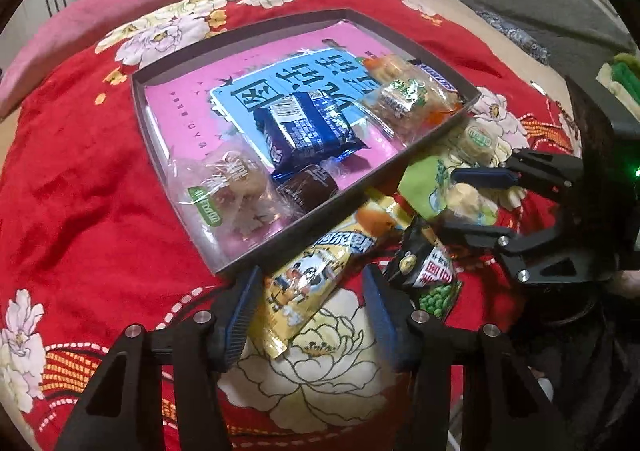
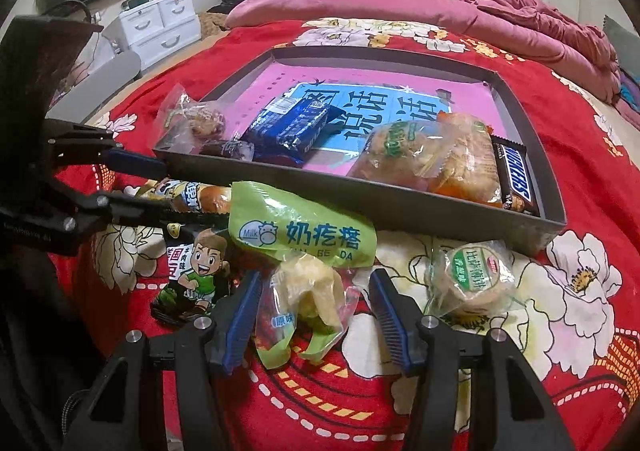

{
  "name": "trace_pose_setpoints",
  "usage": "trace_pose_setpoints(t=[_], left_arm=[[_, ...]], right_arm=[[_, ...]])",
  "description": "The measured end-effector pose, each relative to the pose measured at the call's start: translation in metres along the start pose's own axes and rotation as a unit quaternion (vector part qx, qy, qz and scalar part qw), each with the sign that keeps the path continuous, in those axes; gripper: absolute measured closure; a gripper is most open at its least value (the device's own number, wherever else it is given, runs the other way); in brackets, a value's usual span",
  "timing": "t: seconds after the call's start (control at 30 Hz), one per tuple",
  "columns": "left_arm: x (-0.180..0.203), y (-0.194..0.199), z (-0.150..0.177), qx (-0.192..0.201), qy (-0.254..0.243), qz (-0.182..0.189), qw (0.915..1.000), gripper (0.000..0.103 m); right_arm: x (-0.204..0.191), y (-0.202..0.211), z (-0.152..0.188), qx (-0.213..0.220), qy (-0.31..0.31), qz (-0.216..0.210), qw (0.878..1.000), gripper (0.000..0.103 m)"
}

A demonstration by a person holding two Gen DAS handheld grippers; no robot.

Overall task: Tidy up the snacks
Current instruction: 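Grasp the yellow stick snack with the left tool while the right tool grasps the green milk-candy bag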

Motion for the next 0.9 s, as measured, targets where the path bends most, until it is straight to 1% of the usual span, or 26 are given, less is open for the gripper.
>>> trace_pose_setpoints(t=[0.17,0.33,0.37,0.43,0.47,0.5,0.53,0.57,0.63,0.7,0.77,0.8,0.83,0.9], left_arm=[[0.013,-0.012,0.003,-0.006,-0.047,-0.037,0.9982,0.050],[0.017,-0.020,0.003,-0.009,-0.052,-0.037,0.9979,0.050],[0.017,-0.021,0.002,-0.010,-0.048,-0.036,0.9981,0.050],[0.014,-0.022,0.000,-0.009,-0.030,-0.029,0.9991,0.055],[0.013,-0.022,-0.001,-0.009,-0.024,-0.028,0.9993,0.056],[0.012,-0.022,-0.001,-0.008,-0.016,-0.025,0.9995,0.059],[0.012,-0.022,-0.002,-0.006,-0.011,-0.027,0.9995,0.067],[0.012,-0.021,-0.003,-0.002,-0.007,-0.030,0.9995,0.067],[0.013,-0.022,-0.004,0.001,0.003,-0.021,0.9998,0.071],[0.011,-0.022,-0.005,0.001,0.020,-0.017,0.9997,0.072],[0.008,-0.022,-0.006,0.005,0.035,-0.010,0.9993,0.074],[0.006,-0.020,-0.006,0.009,0.041,-0.006,0.9991,0.075],[0.006,-0.018,-0.006,0.011,0.042,-0.005,0.9991,0.076],[0.008,-0.013,-0.006,0.018,0.042,-0.005,0.9989,0.077]], right_arm=[[0.001,-0.002,0.000,0.000,-0.006,-0.004,1.000,0.047],[0.001,-0.004,-0.001,0.000,-0.006,-0.004,1.000,0.046],[0.001,-0.004,-0.001,0.000,-0.007,-0.005,1.000,0.046],[0.002,-0.004,-0.002,0.001,-0.013,-0.008,1.000,0.047],[0.003,-0.004,-0.002,0.002,-0.018,-0.011,1.000,0.047],[0.004,-0.004,-0.001,0.002,-0.024,-0.014,1.000,0.047],[0.005,-0.004,-0.001,0.002,-0.026,-0.015,1.000,0.048],[0.005,-0.004,-0.001,0.003,-0.027,-0.015,1.000,0.049],[0.005,-0.003,-0.001,0.003,-0.027,-0.013,1.000,0.050],[0.006,-0.002,0.000,0.003,-0.033,-0.017,0.999,0.051],[0.009,0.001,0.000,0.005,-0.043,-0.025,0.999,0.055],[0.010,0.003,0.001,0.008,-0.048,-0.029,0.998,0.061],[0.011,0.005,0.001,0.010,-0.052,-0.031,0.998,0.064],[0.013,0.008,0.002,0.011,-0.056,-0.031,0.998,0.065]])
Point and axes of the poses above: each gripper's, at about its wrist camera, not at the fingertips, and y roughly against the way its jaws point, x to its right, z to its underside, the point moved 4 cm from there along -y, roughly the way its jaws point, and after that the axes turned 3 degrees about -z, right-handed, at the moved point
